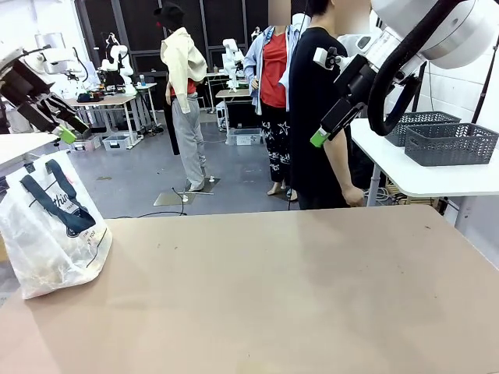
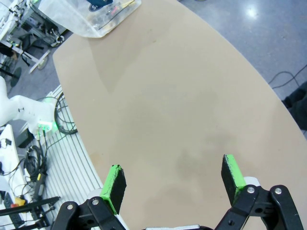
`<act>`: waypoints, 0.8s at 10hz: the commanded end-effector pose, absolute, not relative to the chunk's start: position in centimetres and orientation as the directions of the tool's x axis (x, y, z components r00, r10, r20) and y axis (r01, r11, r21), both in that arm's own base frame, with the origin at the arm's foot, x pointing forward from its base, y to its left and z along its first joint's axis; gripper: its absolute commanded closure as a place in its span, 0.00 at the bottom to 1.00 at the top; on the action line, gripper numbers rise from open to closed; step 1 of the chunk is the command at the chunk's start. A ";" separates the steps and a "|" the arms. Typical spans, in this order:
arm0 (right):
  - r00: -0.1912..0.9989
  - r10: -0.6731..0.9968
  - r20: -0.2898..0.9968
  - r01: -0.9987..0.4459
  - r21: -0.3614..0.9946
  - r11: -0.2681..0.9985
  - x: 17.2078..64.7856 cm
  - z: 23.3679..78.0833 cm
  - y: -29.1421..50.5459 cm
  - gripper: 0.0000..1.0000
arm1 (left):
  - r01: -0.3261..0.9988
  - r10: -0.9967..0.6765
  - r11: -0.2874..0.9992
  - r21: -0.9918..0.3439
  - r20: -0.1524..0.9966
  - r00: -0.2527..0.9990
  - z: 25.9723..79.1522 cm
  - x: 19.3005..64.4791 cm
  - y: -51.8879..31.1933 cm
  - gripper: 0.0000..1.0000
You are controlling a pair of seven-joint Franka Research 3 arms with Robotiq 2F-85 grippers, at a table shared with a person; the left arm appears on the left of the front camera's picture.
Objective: Transfer purchased items from the store into the shopping bag.
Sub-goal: Move the Reusable shopping bag to the right side of the table.
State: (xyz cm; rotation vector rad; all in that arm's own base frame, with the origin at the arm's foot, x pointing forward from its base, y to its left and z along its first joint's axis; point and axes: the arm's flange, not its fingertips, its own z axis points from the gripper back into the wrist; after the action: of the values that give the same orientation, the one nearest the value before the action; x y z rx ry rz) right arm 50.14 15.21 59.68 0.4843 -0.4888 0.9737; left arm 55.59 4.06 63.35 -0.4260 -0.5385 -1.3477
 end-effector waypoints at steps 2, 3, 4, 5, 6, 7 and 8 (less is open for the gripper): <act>0.474 0.652 0.592 -0.864 0.171 0.473 50.2 59.6 15.1 0.00 | 0.986 -0.799 0.165 0.027 0.589 0.118 63.4 55.5 4.3 0.00; 0.474 0.652 0.592 -0.864 0.171 0.473 50.2 59.6 15.1 0.00 | 0.986 -0.799 0.165 0.027 0.589 0.118 63.4 55.5 4.3 0.00; 0.474 0.652 0.592 -0.864 0.171 0.473 50.2 59.6 15.1 0.00 | 0.986 -0.799 0.165 0.027 0.589 0.118 63.4 55.5 4.3 0.00; 0.474 0.652 0.592 -0.864 0.171 0.473 50.2 59.6 15.1 0.00 | 0.986 -0.799 0.165 0.027 0.589 0.118 63.4 55.5 4.3 0.00; 0.474 0.652 0.592 -0.864 0.171 0.473 50.2 59.6 15.1 0.00 | 0.986 -0.799 0.165 0.027 0.589 0.118 63.4 55.5 4.3 0.00; 0.474 0.652 0.592 -0.864 0.171 0.473 50.2 59.6 15.1 0.00 | 0.986 -0.799 0.165 0.027 0.589 0.118 63.4 55.5 4.3 0.00; 0.474 0.652 0.592 -0.864 0.171 0.473 50.2 59.6 15.1 0.00 | 0.986 -0.799 0.165 0.027 0.589 0.118 63.4 55.5 4.3 0.00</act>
State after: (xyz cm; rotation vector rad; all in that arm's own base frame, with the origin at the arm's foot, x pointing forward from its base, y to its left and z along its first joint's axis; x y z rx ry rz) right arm 50.14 15.21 59.68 0.4843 -0.4888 0.9737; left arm 55.59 4.10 63.35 -0.4255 -0.5387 -1.3480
